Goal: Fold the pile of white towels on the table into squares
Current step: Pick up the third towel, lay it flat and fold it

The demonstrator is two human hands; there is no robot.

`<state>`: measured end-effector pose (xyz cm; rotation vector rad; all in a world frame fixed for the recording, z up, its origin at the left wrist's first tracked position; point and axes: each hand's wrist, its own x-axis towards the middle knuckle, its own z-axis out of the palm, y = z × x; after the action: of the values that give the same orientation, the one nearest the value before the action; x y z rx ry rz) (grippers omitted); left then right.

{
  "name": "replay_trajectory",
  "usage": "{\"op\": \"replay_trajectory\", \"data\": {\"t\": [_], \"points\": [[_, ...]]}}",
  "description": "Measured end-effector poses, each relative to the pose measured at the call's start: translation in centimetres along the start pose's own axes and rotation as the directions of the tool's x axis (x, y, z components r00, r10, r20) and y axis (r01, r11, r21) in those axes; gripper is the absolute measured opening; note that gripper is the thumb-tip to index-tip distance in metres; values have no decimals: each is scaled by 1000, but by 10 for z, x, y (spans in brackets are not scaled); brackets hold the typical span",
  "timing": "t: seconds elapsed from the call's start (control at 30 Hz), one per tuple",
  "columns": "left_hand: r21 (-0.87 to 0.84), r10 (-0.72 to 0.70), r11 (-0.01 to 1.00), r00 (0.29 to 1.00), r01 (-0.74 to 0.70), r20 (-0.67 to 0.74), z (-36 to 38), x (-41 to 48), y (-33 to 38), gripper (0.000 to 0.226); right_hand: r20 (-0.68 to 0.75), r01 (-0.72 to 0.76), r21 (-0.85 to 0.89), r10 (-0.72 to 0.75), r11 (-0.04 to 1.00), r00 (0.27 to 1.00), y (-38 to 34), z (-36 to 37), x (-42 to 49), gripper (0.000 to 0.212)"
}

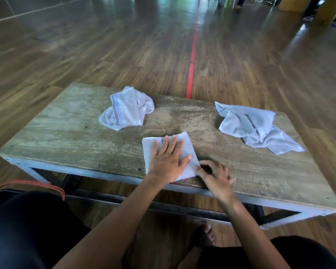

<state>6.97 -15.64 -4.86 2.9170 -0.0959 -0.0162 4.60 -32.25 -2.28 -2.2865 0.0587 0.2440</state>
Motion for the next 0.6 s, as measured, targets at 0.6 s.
{"op": "replay_trajectory", "data": {"t": [0.6], "points": [[-15, -8, 1000, 999, 7, -37, 1, -2, -1, 87, -20, -8, 24, 9, 1000, 1000, -3, 4, 1, 23]]}}
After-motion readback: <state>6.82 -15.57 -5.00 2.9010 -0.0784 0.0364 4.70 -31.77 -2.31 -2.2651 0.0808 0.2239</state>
